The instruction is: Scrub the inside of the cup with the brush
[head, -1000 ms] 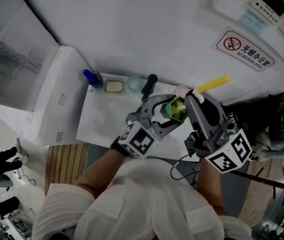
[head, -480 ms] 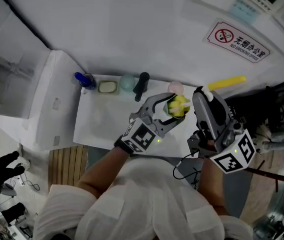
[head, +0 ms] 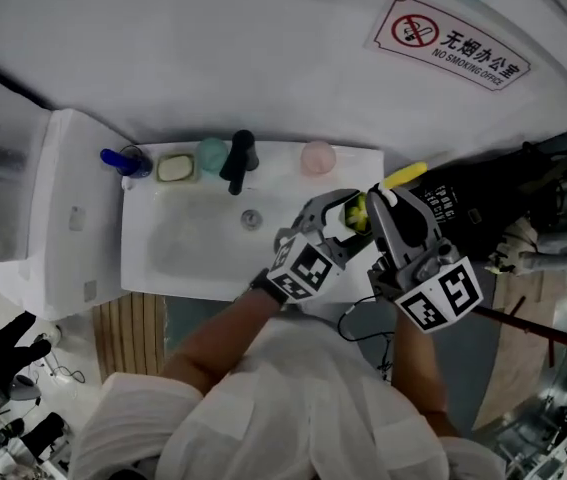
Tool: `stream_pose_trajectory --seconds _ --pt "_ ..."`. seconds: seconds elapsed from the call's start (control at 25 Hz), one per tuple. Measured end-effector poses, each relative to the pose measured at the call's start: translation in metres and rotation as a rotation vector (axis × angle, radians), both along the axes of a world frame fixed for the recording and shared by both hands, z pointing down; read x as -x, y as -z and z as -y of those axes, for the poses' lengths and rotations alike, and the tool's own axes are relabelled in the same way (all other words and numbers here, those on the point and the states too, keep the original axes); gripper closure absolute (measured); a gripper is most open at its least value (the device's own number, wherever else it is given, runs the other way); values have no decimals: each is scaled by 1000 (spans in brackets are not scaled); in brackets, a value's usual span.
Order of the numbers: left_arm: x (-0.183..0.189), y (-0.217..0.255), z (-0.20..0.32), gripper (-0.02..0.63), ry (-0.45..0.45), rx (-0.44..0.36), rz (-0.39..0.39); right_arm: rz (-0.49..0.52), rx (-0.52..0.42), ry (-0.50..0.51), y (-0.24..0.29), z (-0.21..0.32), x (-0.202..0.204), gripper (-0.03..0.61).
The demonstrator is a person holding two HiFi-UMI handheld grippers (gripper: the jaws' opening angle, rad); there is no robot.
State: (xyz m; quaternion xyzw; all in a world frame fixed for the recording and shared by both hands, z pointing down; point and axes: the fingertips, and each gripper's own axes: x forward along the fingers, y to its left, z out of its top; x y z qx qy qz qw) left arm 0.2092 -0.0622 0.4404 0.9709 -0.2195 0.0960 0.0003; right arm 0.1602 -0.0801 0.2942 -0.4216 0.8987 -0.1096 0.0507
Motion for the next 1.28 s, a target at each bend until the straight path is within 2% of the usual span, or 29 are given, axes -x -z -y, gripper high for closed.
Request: stream_pose_trajectory --seconds 0.2,0.56,0.92,1.12,1.28 --pt "-46 -46 36 319 92 41 2 -43 -41 -35 -42 19 -35 531" --pt "-81 -117 88 320 204 96 52 -6 37 -110 -96 74 -85 532" --pt "-82 -170 107 324 231 92 163 -16 -9 -171 -87 84 -118 540" --pt "-83 -177 106 324 219 92 186 14 -83 -219 -52 72 -140 540" --pt "-83 -178 102 269 201 113 194 17 -133 -227 -26 58 -149 540"
